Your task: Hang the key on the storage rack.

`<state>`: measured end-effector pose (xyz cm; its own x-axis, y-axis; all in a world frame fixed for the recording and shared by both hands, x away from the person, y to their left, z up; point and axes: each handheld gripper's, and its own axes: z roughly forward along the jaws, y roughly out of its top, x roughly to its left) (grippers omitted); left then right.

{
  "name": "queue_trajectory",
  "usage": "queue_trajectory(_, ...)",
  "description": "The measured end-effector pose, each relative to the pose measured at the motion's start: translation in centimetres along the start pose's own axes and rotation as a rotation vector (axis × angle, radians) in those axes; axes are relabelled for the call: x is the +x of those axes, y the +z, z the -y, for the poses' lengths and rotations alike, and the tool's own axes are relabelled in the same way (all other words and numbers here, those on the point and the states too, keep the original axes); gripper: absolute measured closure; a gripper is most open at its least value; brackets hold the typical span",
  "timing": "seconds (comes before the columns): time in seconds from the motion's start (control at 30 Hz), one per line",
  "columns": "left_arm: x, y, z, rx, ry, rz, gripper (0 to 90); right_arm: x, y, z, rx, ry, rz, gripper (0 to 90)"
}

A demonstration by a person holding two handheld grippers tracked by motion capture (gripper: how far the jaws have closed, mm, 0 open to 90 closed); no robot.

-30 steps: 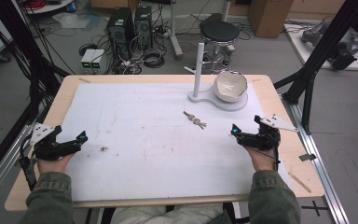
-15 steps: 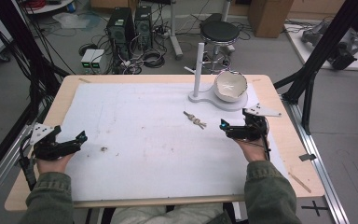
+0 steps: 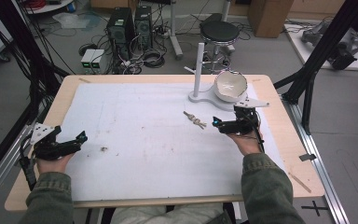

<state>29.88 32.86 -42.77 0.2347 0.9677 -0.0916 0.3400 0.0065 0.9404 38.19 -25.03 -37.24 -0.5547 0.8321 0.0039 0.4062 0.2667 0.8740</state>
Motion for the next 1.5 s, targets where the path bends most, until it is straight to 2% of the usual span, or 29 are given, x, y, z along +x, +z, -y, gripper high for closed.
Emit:
queue_trajectory(0.37, 0.0, 0.1, 0.0, 0.003, -0.001, 0.004, 1.7, 0.1, 1.7, -0.7, 0.047, -0.008, -0.026, 0.6)
queue_trajectory(0.6, 0.1, 0.1, 0.0, 0.005, 0.003, 0.003, 1.7, 0.3, 3.0, -1.7, 0.082, -0.043, -0.043, 0.6)
queue_trajectory(0.8, 0.1, 0.1, 0.0, 0.004, 0.002, 0.003, 1.7, 0.7, 4.1, -2.5, 0.113, -0.052, -0.061, 0.5)
queue_trajectory(1.23, 0.1, 0.1, 0.0, 0.002, -0.002, 0.006, 1.7, 1.6, 6.3, -5.5, 0.157, -0.116, -0.092, 0.6)
queue_trajectory(1.5, 0.4, 0.1, 0.0, -0.012, -0.02, -0.006, 1.7, 2.1, 8.0, -6.1, 0.193, -0.127, -0.105, 0.6)
